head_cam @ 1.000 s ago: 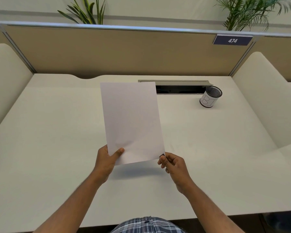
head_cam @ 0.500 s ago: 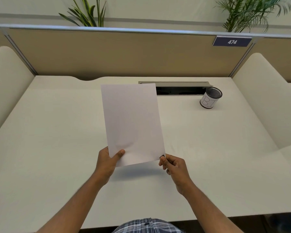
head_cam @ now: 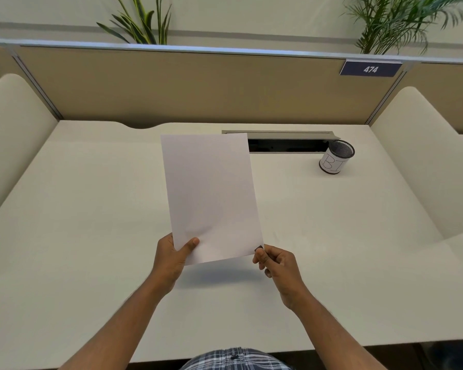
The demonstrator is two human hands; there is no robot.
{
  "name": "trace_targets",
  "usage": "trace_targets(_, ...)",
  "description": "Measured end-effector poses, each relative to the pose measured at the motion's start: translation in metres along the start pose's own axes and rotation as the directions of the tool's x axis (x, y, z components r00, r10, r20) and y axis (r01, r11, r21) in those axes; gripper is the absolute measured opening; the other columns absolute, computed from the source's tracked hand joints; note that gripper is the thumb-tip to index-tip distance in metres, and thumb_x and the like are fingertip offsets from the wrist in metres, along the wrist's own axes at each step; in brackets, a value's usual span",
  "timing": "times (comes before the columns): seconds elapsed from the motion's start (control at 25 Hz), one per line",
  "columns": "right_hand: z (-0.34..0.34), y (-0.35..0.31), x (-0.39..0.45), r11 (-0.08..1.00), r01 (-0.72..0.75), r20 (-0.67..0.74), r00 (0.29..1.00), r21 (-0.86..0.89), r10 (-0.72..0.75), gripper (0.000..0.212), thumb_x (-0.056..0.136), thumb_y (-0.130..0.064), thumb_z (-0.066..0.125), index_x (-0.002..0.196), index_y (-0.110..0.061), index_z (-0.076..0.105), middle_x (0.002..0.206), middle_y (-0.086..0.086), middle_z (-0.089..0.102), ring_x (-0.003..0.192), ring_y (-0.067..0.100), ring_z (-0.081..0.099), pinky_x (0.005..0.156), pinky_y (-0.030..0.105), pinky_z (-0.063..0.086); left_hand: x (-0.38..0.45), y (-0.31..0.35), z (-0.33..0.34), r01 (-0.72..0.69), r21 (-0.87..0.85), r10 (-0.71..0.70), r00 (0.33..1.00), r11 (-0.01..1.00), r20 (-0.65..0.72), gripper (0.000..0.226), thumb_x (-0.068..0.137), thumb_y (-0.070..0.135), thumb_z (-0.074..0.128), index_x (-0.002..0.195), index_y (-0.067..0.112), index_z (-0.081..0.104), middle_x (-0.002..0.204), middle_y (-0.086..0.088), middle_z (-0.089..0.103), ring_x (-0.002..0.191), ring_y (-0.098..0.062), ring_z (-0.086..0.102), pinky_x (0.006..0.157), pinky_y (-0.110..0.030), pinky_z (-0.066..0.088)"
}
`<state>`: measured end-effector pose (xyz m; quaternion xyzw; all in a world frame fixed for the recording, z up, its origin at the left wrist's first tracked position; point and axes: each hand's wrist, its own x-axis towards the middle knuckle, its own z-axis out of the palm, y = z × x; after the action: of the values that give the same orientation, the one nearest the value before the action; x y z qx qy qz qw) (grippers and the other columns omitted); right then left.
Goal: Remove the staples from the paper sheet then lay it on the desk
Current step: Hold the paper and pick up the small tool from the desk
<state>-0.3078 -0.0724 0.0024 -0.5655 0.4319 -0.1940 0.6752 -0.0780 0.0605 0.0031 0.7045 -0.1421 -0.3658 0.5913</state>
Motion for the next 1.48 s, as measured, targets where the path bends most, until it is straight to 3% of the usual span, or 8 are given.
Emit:
trace_targets(0.4, -0.002, -0.008, 0.006, 0.962, -0.048, 0.139, 0.99, 0.268, 0.011, 0.029, 0.094, -0.039, 0.057, 0.092, -0.011, 0.066, 0.086, 0.007, 0.062, 0.064, 0.014, 0.043, 0.056, 0.026, 0.028, 0.002, 0.003, -0.002, 0.001, -0.016, -0.001, 1.0, 1.0, -0.027, 0.031, 0.088, 0.015, 0.074, 0.118, 0.01, 0.068, 0.108, -0.004, 0.075, 0.097, -0.025, 0.071, 0.076, -0.03, 0.055)
trace_targets(0.64, -0.006, -0.005, 0.008, 0.942, -0.11, 0.162, 0.985, 0.318, 0.06, 0.034, 0.095, -0.044, 0.051, 0.097, -0.014, 0.067, 0.087, 0.005, 0.063, 0.065, 0.014, 0.043, 0.057, 0.029, 0.026, 0.0, 0.006, -0.002, 0.014, -0.034, -0.015, 0.999, 0.999, -0.032, 0.029, 0.089, 0.013, 0.072, 0.117, 0.01, 0.067, 0.105, -0.002, 0.075, 0.094, -0.023, 0.071, 0.073, -0.027, 0.054)
trace_targets(0.76, -0.005, -0.005, 0.007, 0.946, -0.122, 0.111, 0.99, 0.3, 0.092, 0.034, 0.088, -0.05, 0.064, 0.087, -0.016, 0.061, 0.084, 0.004, 0.061, 0.062, 0.011, 0.044, 0.056, 0.026, 0.027, 0.0, 0.007, 0.0, 0.016, -0.045, -0.018, 0.999, 0.999, -0.032, 0.028, 0.089, 0.013, 0.072, 0.117, 0.012, 0.066, 0.105, -0.002, 0.074, 0.092, -0.021, 0.07, 0.071, -0.026, 0.053)
trace_targets(0.92, -0.003, -0.008, 0.009, 0.97, -0.1, 0.009, 0.995, 0.22, 0.1, 0.033, 0.076, -0.04, 0.082, 0.079, -0.014, 0.063, 0.075, 0.004, 0.057, 0.059, 0.012, 0.041, 0.052, 0.024, 0.03, 0.0, 0.008, 0.001, 0.012, -0.034, -0.013, 0.999, 0.999, -0.033, 0.028, 0.089, 0.015, 0.073, 0.116, 0.013, 0.066, 0.105, -0.002, 0.074, 0.093, -0.023, 0.07, 0.072, -0.027, 0.053)
trace_targets(1.16, 0.0, -0.008, 0.013, 0.976, -0.101, -0.098, 0.988, 0.195, 0.122, 0.024, 0.086, -0.022, 0.081, 0.071, -0.013, 0.064, 0.065, 0.002, 0.058, 0.054, 0.013, 0.039, 0.051, 0.023, 0.031, -0.001, 0.012, 0.004, 0.003, -0.036, -0.004, 0.999, 0.999, -0.032, 0.024, 0.088, 0.015, 0.073, 0.112, 0.015, 0.068, 0.103, 0.001, 0.075, 0.092, -0.021, 0.071, 0.073, -0.027, 0.054)
trace_targets(1.48, 0.006, -0.005, 0.018, 0.987, -0.074, -0.223, 0.969, 0.14, 0.104, 0.026, 0.084, -0.022, 0.082, 0.066, -0.016, 0.065, 0.06, -0.001, 0.058, 0.055, 0.015, 0.042, 0.058, 0.029, 0.036, -0.004, 0.016, 0.005, 0.001, -0.043, -0.002, 1.0, 0.999, -0.017, 0.022, 0.088, 0.015, 0.073, 0.11, 0.018, 0.068, 0.102, 0.003, 0.076, 0.087, -0.013, 0.073, 0.069, -0.02, 0.054)
